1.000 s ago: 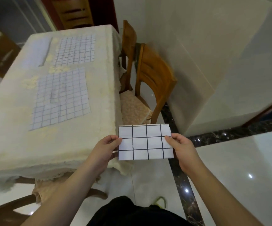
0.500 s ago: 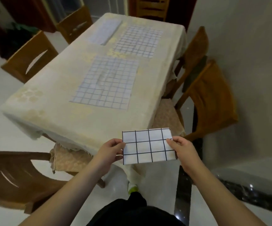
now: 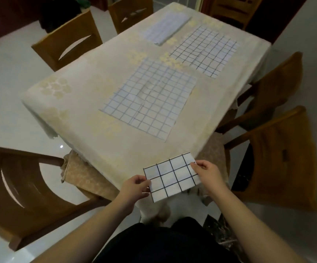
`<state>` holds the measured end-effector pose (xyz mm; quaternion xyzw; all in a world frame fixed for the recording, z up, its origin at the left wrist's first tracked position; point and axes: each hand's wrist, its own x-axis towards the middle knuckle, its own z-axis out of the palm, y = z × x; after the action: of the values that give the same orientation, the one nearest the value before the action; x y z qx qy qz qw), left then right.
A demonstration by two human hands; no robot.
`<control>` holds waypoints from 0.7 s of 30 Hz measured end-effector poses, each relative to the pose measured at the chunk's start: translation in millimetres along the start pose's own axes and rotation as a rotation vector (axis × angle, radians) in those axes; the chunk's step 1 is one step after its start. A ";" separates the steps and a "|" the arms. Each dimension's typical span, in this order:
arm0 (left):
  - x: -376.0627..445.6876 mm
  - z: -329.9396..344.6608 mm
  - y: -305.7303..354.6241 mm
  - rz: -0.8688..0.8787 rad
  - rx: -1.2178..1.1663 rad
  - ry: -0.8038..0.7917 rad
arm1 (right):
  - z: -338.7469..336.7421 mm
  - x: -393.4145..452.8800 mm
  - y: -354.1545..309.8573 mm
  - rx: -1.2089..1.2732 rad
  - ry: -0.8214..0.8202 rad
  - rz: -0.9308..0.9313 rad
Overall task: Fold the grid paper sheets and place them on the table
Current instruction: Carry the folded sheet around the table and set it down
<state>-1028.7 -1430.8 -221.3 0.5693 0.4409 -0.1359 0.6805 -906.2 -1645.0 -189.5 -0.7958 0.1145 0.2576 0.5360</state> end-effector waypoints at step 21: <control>11.0 65.3 -17.7 -0.016 0.039 0.650 | 35.8 147.2 -25.9 -0.725 -0.527 -0.220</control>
<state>-1005.5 -1491.3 -243.6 0.5922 0.6368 0.0392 0.4922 -780.8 -1588.2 -257.9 -0.8467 -0.2081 0.4161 0.2581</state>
